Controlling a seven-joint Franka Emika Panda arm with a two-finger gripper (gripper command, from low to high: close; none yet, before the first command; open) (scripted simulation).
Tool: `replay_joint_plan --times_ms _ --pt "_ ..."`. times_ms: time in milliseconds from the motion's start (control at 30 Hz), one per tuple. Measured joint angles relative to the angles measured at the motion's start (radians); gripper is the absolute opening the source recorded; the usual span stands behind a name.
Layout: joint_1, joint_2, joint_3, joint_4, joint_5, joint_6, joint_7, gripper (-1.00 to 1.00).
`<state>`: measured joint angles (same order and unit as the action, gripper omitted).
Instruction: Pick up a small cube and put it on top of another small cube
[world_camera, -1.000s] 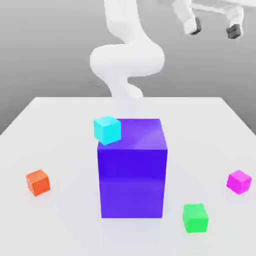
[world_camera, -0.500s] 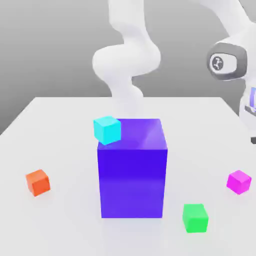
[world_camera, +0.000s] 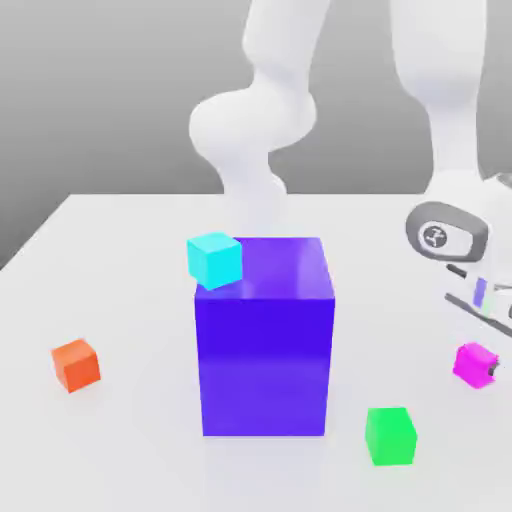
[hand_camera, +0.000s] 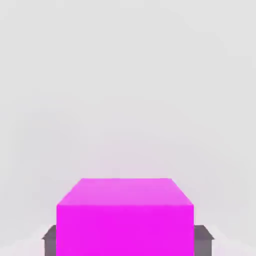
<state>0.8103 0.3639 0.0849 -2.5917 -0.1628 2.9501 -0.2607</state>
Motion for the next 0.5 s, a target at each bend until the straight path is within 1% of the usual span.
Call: replay_joint_plan --times_ms 67,133,267,400,500 --pt "0.0 0.001 0.0 0.0 -0.001 0.001 0.0 -1.0" --pt "-0.016 -0.053 0.02 -0.011 0.017 -0.042 -0.015 -1.0" --pt "-0.047 -0.189 0.053 -0.038 0.086 -0.15 -0.064 -1.0" --pt "-0.15 -0.26 -0.038 -0.031 0.128 -0.224 -0.071 -1.0" --pt "-0.28 -0.305 -0.107 -0.023 0.15 -0.276 -0.068 -1.0"
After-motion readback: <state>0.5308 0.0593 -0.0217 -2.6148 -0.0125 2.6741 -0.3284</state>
